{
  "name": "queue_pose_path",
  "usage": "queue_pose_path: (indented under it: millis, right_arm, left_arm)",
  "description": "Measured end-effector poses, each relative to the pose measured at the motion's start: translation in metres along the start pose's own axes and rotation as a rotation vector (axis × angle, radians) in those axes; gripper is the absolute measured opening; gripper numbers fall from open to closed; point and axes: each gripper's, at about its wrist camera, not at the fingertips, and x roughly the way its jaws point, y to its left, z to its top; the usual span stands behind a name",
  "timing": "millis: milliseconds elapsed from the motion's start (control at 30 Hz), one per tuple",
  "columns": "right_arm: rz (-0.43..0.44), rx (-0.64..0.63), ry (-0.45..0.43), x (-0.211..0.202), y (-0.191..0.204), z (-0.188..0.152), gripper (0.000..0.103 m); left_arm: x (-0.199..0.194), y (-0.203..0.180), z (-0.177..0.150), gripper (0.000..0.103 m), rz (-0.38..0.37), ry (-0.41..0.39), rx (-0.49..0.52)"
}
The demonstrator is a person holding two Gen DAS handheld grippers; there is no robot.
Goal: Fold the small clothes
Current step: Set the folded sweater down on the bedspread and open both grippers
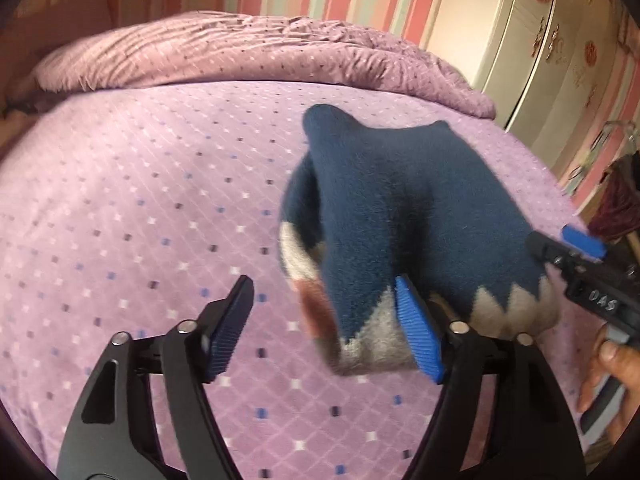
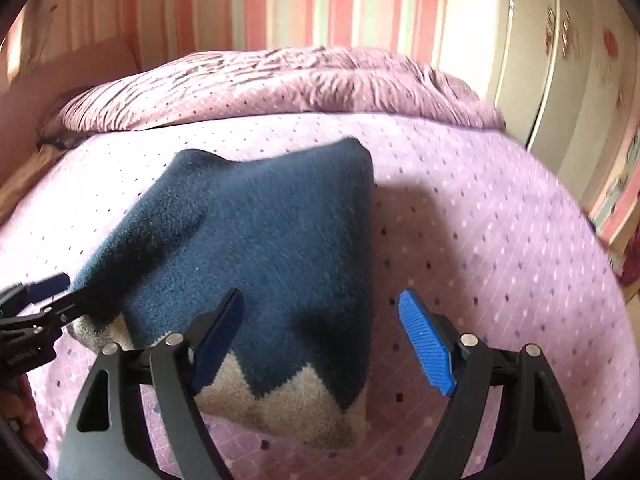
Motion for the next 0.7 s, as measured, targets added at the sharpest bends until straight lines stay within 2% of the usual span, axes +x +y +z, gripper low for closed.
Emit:
queue_pose_path:
  millis: [100, 133, 233, 400, 533, 700]
  right_arm:
    - [0.000, -0.025, 0.045, 0.012, 0.004, -0.007, 0.081]
    - [-0.014, -0.033, 0.092, 0.023, 0.005, -0.013, 0.081]
    - [-0.032, -0.034, 0.144, 0.034, 0.007, -0.029, 0.082]
    - [-0.063, 0.030, 0.143, 0.047, -0.001, -0.041, 0.100]
    - [-0.067, 0.070, 0.141, 0.042, -0.004, -0.034, 0.101]
    - [-0.046, 0.086, 0.089, 0.002, -0.001, -0.021, 0.101]
  left_arm:
    - [0.006, 0.000, -0.008, 0.080, 0.043, 0.034, 0.010]
    - [0.007, 0.005, -0.010, 0.084, 0.052, 0.037, 0.010]
    - [0.017, 0.006, -0.017, 0.100, 0.107, 0.044, 0.027]
    - [0.029, 0.012, -0.020, 0.100, 0.115, 0.034, 0.053]
    - [0.029, 0.015, -0.011, 0.100, 0.067, 0.048, -0.008]
    - [-0.010, 0.020, -0.005, 0.100, 0.067, 0.013, -0.027]
